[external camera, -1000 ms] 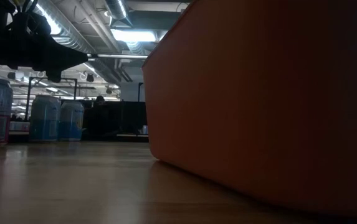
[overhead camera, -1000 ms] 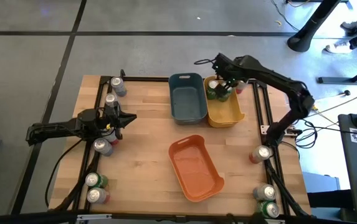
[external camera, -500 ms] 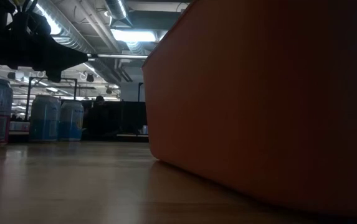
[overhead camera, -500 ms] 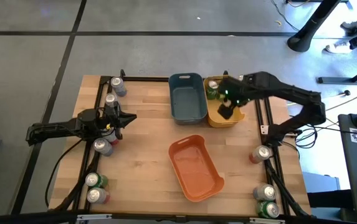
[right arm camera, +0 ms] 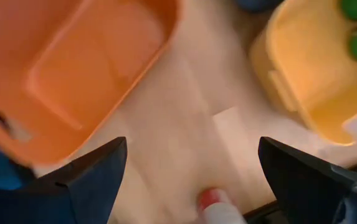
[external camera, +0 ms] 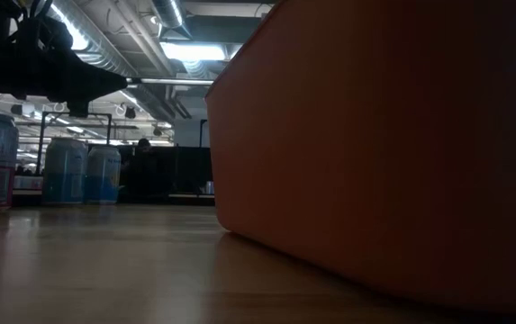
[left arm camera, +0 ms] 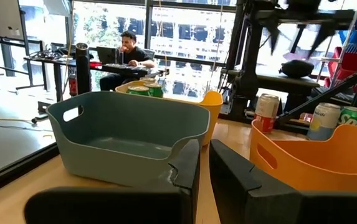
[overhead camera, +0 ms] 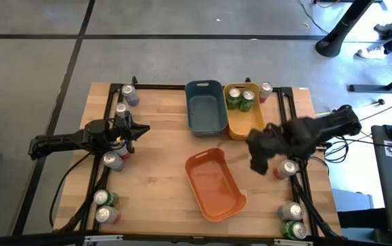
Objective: Sort soda cans
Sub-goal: Put the green soda can into the yellow bin
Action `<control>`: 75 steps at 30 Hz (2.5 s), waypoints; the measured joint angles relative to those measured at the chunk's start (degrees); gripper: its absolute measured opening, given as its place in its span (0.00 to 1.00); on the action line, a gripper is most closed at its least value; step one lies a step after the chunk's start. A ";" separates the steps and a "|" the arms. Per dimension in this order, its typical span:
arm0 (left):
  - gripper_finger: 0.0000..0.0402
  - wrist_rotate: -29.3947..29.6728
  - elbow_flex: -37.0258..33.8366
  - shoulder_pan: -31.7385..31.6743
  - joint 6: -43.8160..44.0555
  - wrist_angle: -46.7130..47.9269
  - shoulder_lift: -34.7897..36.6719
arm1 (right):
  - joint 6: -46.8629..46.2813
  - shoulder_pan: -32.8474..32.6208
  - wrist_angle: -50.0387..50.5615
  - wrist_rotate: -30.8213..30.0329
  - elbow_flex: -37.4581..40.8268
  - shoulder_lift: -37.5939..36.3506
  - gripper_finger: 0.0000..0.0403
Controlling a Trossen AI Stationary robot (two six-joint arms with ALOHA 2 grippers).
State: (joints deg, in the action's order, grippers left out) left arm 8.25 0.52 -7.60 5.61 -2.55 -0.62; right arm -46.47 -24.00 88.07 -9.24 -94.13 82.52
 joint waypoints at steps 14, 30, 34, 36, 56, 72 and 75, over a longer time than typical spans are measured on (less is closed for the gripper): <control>0.07 -0.17 0.02 0.15 -0.66 -2.85 0.00 | -22.22 -28.10 -6.80 4.96 0.02 4.10 0.89; 0.07 -0.17 0.01 0.15 1.71 -4.98 0.00 | -41.67 -34.52 -18.12 24.79 0.04 12.37 0.89; 0.07 -0.17 0.00 0.15 1.75 -4.98 0.00 | -41.73 -34.23 -23.63 20.27 0.04 12.35 0.89; 0.07 -0.17 0.00 0.15 1.56 -4.98 0.00 | -41.76 -34.12 -26.85 15.78 0.04 12.35 0.89; 0.07 -0.15 0.01 0.04 3.45 -5.44 0.00 | -57.19 -41.63 -18.55 15.65 0.09 13.28 0.89; 0.07 -0.13 0.02 0.04 3.41 -5.40 0.00 | -49.18 -41.64 -14.80 27.29 0.09 21.39 0.89; 0.07 -0.13 0.02 0.04 3.41 -5.40 0.00 | -49.03 -41.63 -13.97 26.43 0.09 21.77 0.89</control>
State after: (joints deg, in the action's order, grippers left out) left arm 8.12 0.53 -7.55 9.02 -7.94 -0.62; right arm -95.51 -65.63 74.10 17.19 -94.04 104.29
